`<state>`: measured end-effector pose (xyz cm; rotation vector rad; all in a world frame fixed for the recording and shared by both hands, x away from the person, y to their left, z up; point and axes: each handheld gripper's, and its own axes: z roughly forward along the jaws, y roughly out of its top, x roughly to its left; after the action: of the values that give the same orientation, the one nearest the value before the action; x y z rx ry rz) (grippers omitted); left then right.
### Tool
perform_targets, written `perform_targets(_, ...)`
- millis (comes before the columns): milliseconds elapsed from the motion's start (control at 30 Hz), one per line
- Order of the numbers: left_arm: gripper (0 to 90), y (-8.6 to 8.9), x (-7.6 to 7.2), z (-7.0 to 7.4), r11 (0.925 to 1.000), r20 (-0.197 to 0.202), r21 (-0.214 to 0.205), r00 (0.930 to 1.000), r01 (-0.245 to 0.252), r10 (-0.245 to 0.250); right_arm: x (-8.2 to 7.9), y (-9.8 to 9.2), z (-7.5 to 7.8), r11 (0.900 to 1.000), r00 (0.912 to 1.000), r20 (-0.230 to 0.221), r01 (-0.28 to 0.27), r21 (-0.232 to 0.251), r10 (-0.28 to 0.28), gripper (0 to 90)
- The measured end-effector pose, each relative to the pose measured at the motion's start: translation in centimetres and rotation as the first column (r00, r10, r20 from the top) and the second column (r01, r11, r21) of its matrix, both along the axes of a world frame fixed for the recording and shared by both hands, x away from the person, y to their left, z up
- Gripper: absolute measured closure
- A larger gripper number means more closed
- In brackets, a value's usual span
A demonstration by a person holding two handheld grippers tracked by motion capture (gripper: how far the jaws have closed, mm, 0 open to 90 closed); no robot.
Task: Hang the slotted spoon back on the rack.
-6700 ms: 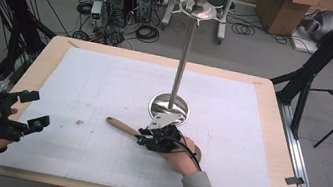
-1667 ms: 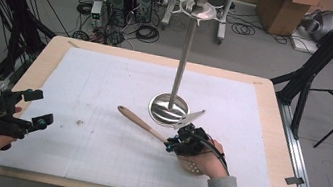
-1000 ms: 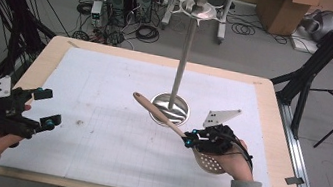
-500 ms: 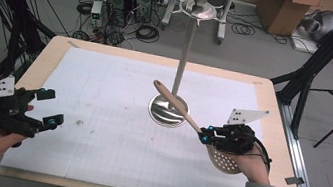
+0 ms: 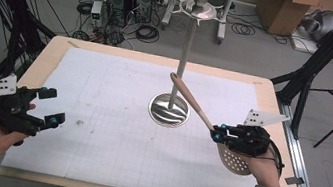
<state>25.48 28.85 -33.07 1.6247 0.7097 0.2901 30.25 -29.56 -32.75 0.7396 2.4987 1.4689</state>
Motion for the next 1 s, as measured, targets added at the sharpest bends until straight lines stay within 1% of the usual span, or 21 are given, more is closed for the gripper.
perform_targets(33,1.8,0.0,0.0,0.0,1.0,-0.001,0.001,1.0,0.001,-0.001,-0.1,-0.5,0.2,0.9999,0.9999,0.006,0.012,0.011,-0.012,77.9)
perform_targets(200,1.8,-0.2,0.2,-0.2,1.0,-0.007,0.003,1.0,0.002,-0.002,-0.4,-1.5,0.6,0.9989,0.9986,0.041,0.034,0.032,-0.035,77.9)
perform_targets(367,1.8,-0.3,0.2,-0.2,1.0,-0.009,0.008,0.9999,0.006,-0.006,-0.5,-2.1,1.0,0.9974,0.9971,0.051,0.054,0.048,-0.056,78.0)
perform_targets(433,1.8,-0.4,0.3,-0.3,0.9999,-0.011,0.01,0.9999,0.009,-0.008,-0.5,-2.5,1.2,0.9962,0.9946,0.074,0.069,0.053,-0.073,78.0)
perform_targets(500,1.8,-0.4,0.3,-0.3,0.9999,-0.012,0.011,0.9999,0.009,-0.009,-0.6,-2.6,1.3,0.9957,0.9946,0.071,0.072,0.058,-0.076,77.9)
perform_targets(533,1.8,-0.4,0.3,-0.3,0.9999,-0.014,0.01,0.9998,0.01,-0.01,-0.7,-2.9,1.5,0.9948,0.9929,0.084,0.08,0.062,-0.085,77.9)
perform_targets(600,1.8,-0.5,0.3,-0.4,0.9999,-0.015,0.01,0.9998,0.01,-0.01,-0.7,-3.0,1.6,0.9939,0.9921,0.085,0.087,0.068,-0.093,77.9)
perform_targets(633,1.8,-0.5,0.3,-0.4,0.9999,-0.015,0.009,0.9998,0.01,-0.01,-0.8,-3.2,1.8,0.9924,0.9898,0.098,0.095,0.077,-0.103,78.0)
perform_targets(667,1.8,-0.5,0.3,-0.4,0.9999,-0.015,0.009,0.9998,0.01,-0.01,-0.8,-3.2,1.8,0.9924,0.9898,0.098,0.095,0.077,-0.103,78.0)
perform_targets(700,1.8,-0.5,0.3,-0.4,0.9999,-0.016,0.009,0.9998,0.01,-0.01,-0.8,-3.4,2.0,0.9914,0.9878,0.111,0.1,0.085,-0.109,78.0)
perform_targets(733,1.8,-0.4,0.3,-0.4,0.9999,-0.016,0.008,0.9998,0.01,-0.01,-0.8,-3.4,2.0,0.9914,0.9878,0.111,0.1,0.085,-0.109,78.0)
perform_targets(867,1.8,-0.5,0.4,-0.4,1.0,-0.015,0.004,0.9999,0.008,-0.008,-0.9,-3.9,2.6,0.9854,0.9842,0.114,0.122,0.119,-0.136,77.9)
perform_targets(967,1.8,-0.6,0.4,-0.4,0.9999,-0.018,0.008,0.9998,0.011,-0.011,-1.0,-4.1,2.8,0.9845,0.9835,0.116,0.124,0.124,-0.139,78.0)
perform_targets(1000,1.8,-0.6,0.4,-0.5,0.9999,-0.019,0.008,0.9998,0.012,-0.012,-0.9,-4.1,2.9,0.9846,0.9824,0.126,0.123,0.125,-0.138,77.9)
